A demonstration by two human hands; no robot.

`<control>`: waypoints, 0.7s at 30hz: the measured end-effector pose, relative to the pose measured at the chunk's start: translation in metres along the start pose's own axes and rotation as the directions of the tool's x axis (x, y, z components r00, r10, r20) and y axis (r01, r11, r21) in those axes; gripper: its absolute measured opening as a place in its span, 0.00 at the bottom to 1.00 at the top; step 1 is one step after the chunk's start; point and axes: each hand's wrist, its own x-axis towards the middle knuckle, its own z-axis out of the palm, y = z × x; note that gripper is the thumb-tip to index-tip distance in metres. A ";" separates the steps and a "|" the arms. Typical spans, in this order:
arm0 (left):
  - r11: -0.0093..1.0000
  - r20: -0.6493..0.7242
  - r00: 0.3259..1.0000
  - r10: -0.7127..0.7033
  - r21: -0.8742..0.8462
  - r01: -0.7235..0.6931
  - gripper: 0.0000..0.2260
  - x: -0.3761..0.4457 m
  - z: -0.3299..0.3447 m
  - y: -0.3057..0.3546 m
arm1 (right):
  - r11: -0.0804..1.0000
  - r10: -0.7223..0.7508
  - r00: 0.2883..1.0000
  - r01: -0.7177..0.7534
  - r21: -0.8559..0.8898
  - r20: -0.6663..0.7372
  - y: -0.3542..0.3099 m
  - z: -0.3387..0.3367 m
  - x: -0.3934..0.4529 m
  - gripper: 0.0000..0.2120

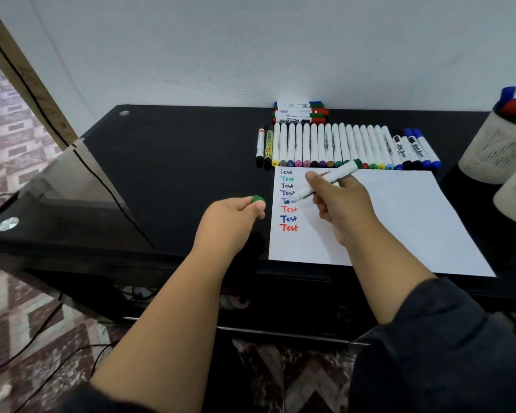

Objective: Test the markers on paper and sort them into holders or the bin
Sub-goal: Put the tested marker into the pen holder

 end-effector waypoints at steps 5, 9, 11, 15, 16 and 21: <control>0.998 0.001 1.000 0.009 0.059 -0.010 0.08 0.005 0.000 -0.004 | 0.997 -0.037 0.999 0.039 -0.061 0.030 0.011 -0.004 -0.011 0.13; 0.997 0.015 1.000 0.015 0.082 -0.016 0.12 0.009 0.002 -0.006 | 0.953 -0.130 0.984 0.158 -0.259 0.120 0.019 -0.003 -0.021 0.09; 0.996 0.019 1.000 0.018 0.093 -0.019 0.12 0.011 0.003 -0.007 | 0.921 -0.178 0.981 0.194 -0.339 0.078 0.021 -0.003 -0.022 0.13; 0.991 0.031 0.999 0.029 0.129 -0.033 0.12 0.014 0.006 -0.007 | 0.898 -0.217 0.976 0.209 -0.388 0.024 0.025 0.000 -0.022 0.20; 0.991 0.033 0.999 0.034 0.131 -0.038 0.11 0.015 0.006 -0.007 | 0.893 -0.222 0.975 0.214 -0.397 0.028 0.026 0.001 -0.022 0.20; 0.990 0.023 0.999 0.043 0.136 -0.046 0.11 0.018 0.008 -0.008 | 0.886 -0.218 0.974 0.226 -0.404 0.064 0.030 0.005 -0.023 0.19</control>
